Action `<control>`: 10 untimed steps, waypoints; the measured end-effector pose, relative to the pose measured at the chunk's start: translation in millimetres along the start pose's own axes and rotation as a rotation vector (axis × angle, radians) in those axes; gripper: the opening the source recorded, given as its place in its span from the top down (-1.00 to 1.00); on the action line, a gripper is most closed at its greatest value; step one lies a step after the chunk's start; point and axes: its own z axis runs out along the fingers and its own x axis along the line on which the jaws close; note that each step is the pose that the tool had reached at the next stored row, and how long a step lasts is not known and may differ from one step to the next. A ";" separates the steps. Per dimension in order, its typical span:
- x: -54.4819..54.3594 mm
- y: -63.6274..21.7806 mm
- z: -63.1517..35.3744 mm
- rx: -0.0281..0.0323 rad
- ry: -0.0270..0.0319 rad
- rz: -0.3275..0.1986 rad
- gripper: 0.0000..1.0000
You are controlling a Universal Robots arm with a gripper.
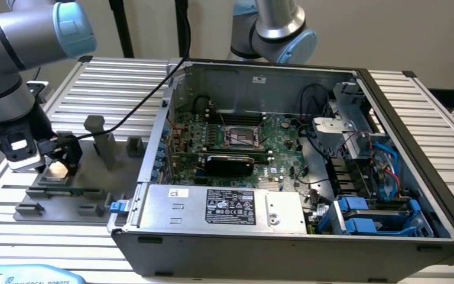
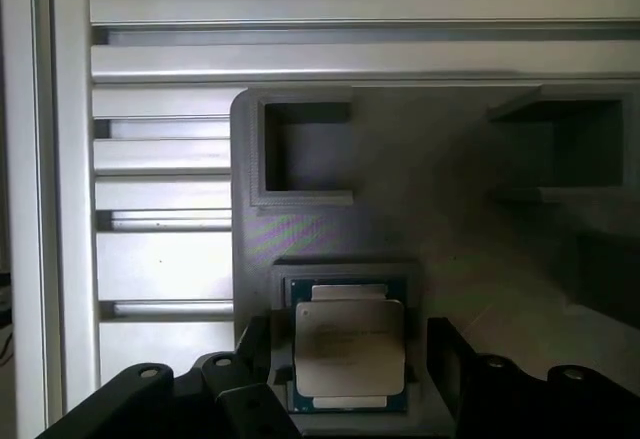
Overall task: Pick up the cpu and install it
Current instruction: 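Pick up the cpu and move it towards the insertion slot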
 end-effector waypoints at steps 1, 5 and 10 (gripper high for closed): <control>0.0 0.0 0.0 0.0002 0.0003 0.000 -0.46; 0.0 0.0 -0.1 0.0001 0.0005 0.000 -0.46; -0.2 0.0 -0.3 0.0002 0.0014 0.000 -0.15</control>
